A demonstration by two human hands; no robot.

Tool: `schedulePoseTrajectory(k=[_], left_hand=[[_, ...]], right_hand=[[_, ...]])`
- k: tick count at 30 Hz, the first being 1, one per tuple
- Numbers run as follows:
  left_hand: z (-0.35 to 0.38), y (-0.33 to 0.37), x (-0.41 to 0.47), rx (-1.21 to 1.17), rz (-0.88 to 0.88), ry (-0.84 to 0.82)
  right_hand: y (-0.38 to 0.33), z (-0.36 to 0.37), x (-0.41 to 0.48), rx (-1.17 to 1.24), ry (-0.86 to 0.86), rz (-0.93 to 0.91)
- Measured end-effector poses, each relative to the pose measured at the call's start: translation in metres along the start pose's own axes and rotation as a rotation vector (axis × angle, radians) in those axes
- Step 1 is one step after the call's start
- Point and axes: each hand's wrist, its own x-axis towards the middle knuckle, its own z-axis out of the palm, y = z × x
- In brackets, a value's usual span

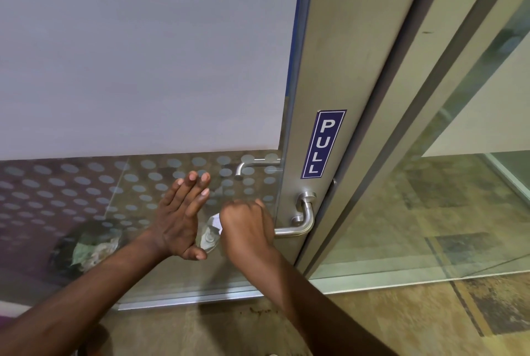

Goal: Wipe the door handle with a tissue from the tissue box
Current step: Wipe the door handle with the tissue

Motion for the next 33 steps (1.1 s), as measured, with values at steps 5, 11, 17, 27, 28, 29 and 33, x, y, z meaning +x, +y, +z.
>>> schedulePoseTrajectory(k=[5, 11, 17, 27, 28, 29, 33], left_hand=[[-0.002, 0.0, -0.003, -0.197, -0.065, 0.035], [-0.003, -0.003, -0.005, -0.226, -0.055, 0.023], [-0.004, -0.003, -0.002, -0.188, -0.021, 0.054], [0.001, 0.001, -0.001, -0.135, -0.031, 0.091], [0.001, 0.002, -0.001, -0.13, -0.033, 0.091], [0.001, 0.002, 0.0, -0.126, -0.033, 0.091], [-0.002, 0.004, 0.001, -0.102, -0.03, 0.081]], right_hand=[[0.018, -0.008, 0.005, -0.111, -0.15, -0.353], [0.024, -0.012, -0.028, -0.365, -0.051, -0.667], [0.059, 0.002, -0.085, 0.252, -0.072, -0.49], [0.125, 0.008, -0.06, 1.664, 0.131, 0.899], [0.125, 0.009, -0.055, 1.753, 0.164, 0.947], [0.125, 0.009, -0.052, 1.835, 0.199, 0.997], [0.118, 0.013, -0.044, 2.087, 0.26, 1.065]])
